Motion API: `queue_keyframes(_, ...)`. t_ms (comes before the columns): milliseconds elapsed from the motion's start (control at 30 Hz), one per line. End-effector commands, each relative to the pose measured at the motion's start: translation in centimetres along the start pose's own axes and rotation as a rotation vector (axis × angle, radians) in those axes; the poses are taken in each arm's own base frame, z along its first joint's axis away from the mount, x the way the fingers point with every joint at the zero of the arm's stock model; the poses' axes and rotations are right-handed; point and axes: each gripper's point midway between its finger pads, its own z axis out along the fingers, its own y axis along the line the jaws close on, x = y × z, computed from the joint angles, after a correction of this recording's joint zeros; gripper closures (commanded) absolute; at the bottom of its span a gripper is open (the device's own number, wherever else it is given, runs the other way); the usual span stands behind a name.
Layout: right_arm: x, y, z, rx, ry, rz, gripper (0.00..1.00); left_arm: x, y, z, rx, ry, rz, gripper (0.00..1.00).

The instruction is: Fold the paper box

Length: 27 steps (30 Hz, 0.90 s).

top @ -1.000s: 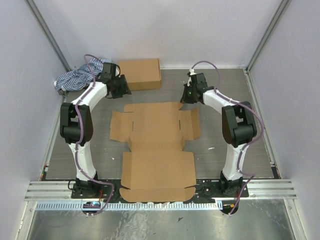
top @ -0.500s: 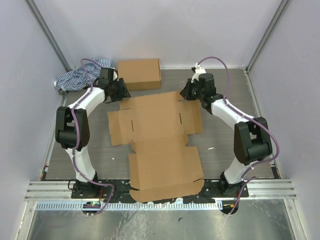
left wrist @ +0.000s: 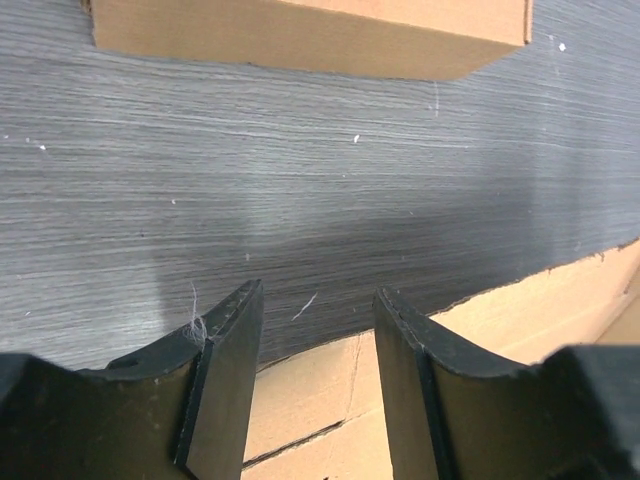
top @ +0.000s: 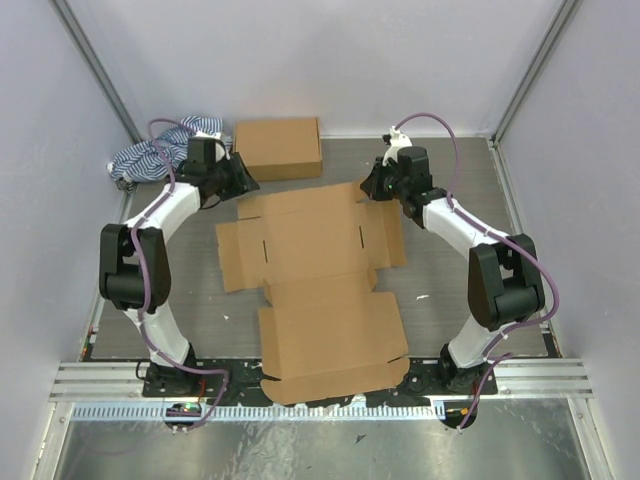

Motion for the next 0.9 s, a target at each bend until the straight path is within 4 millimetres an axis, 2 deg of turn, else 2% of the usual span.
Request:
queue_keyframes(0,-4.4,1.5,-1.3,-0.027,-0.112,-0.041,0.99,-1.3,-0.1,-0.6,0.106,-0.018,-0.004,0.46)
queue_keyframes(100,-4.6,1.6,-1.4,-0.029,-0.109,-0.039,0.99,-2.2,1.6,-1.3,0.226,-0.051,-0.157,0.43)
queue_keyframes(167,-4.7,1.7,-1.5,-0.034,-0.108,-0.038,0.99,-3.0,1.6,-2.1,0.337,-0.082,-0.228,0.42)
queue_keyframes(233,-4.7,1.9,-1.4,-0.042,-0.106,-0.034,0.99,-2.7,0.8,-2.4,0.397,-0.067,-0.225,0.42)
queue_keyframes(367,-5.0,2.0,-1.3,-0.048,-0.108,-0.028,0.99,0.3,-0.2,-1.6,0.321,0.038,-0.117,0.42)
queue_keyframes(433,-5.0,1.9,-1.2,-0.041,-0.102,-0.026,0.99,1.0,-0.2,-1.6,0.287,0.044,-0.09,0.41)
queue_keyframes(700,-4.6,1.7,-1.1,-0.028,-0.094,-0.021,0.98,2.4,0.5,-1.9,0.198,0.055,-0.045,0.42)
queue_keyframes(867,-4.4,1.4,-0.9,-0.014,-0.08,-0.01,0.98,2.4,-0.1,-2.5,0.187,0.052,-0.019,0.44)
